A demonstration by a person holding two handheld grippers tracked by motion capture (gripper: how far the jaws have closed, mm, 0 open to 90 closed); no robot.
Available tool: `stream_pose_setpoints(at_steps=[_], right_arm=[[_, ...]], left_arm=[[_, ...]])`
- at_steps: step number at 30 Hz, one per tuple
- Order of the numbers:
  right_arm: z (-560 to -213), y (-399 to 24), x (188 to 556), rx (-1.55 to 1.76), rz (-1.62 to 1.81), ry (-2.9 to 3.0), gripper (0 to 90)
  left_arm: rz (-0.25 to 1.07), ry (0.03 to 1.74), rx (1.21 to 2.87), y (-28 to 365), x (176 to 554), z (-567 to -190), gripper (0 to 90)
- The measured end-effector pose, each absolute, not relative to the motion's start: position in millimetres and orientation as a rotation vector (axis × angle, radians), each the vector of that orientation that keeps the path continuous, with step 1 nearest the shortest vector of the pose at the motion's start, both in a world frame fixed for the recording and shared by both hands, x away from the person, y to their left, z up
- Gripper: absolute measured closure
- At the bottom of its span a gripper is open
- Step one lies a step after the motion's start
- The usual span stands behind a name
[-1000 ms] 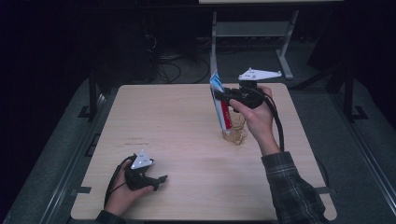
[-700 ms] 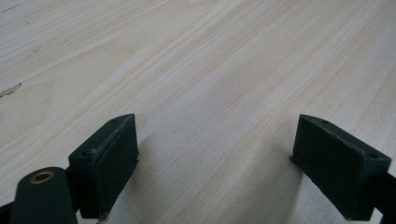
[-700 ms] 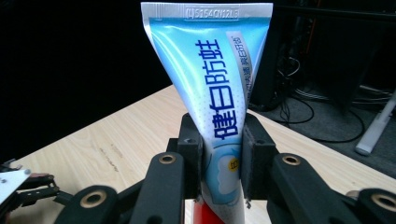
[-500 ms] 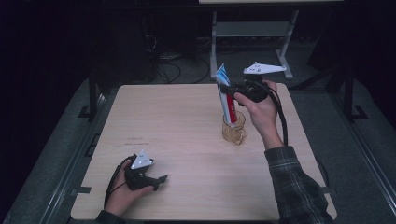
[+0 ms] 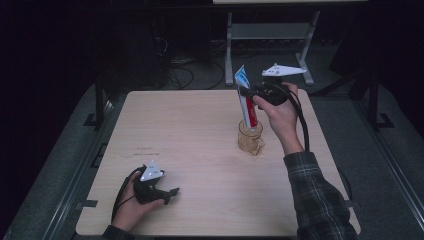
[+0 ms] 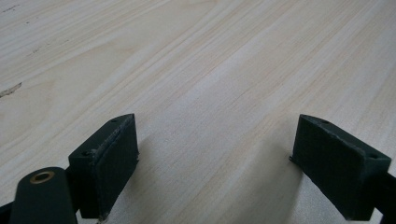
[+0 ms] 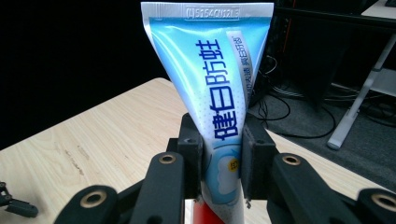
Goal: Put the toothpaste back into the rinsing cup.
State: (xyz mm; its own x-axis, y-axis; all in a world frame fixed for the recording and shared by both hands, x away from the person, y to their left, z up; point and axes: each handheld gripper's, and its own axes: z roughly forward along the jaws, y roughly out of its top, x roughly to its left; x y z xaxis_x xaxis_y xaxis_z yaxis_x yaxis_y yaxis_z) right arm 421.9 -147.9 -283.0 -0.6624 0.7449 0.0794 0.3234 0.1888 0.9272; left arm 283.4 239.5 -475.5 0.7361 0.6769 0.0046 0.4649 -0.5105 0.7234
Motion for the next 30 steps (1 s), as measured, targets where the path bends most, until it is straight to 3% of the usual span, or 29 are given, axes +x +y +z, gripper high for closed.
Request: stream_pose_setpoints(at_steps=[30], right_arm=[[-317.8, -153.6, 438.0, 1.075, 1.404, 2.116, 72.9]], left_arm=[[0.372, 0.856, 2.207, 239.8, 283.4, -475.3, 13.1]])
